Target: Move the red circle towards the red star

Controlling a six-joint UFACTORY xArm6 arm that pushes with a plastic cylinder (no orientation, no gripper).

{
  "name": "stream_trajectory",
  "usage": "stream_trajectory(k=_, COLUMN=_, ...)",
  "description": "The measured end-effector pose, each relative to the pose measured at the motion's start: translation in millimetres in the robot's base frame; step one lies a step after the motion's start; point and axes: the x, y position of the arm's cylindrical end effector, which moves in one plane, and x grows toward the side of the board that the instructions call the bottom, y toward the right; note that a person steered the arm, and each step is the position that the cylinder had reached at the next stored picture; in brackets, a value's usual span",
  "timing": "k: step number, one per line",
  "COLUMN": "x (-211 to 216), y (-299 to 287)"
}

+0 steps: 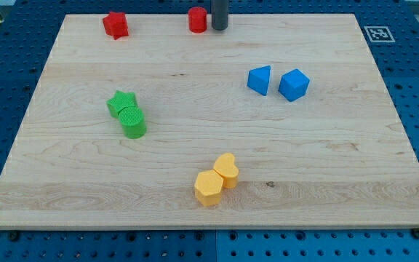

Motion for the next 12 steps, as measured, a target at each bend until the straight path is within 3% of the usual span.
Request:
stream_trajectory(k=2, x=-3, y=-10)
stream_trajectory(k=5, x=-3, y=-91)
stream_trajectory(k=7, x=-27, y=-100)
stream_trajectory(k=12, x=-6, y=-139)
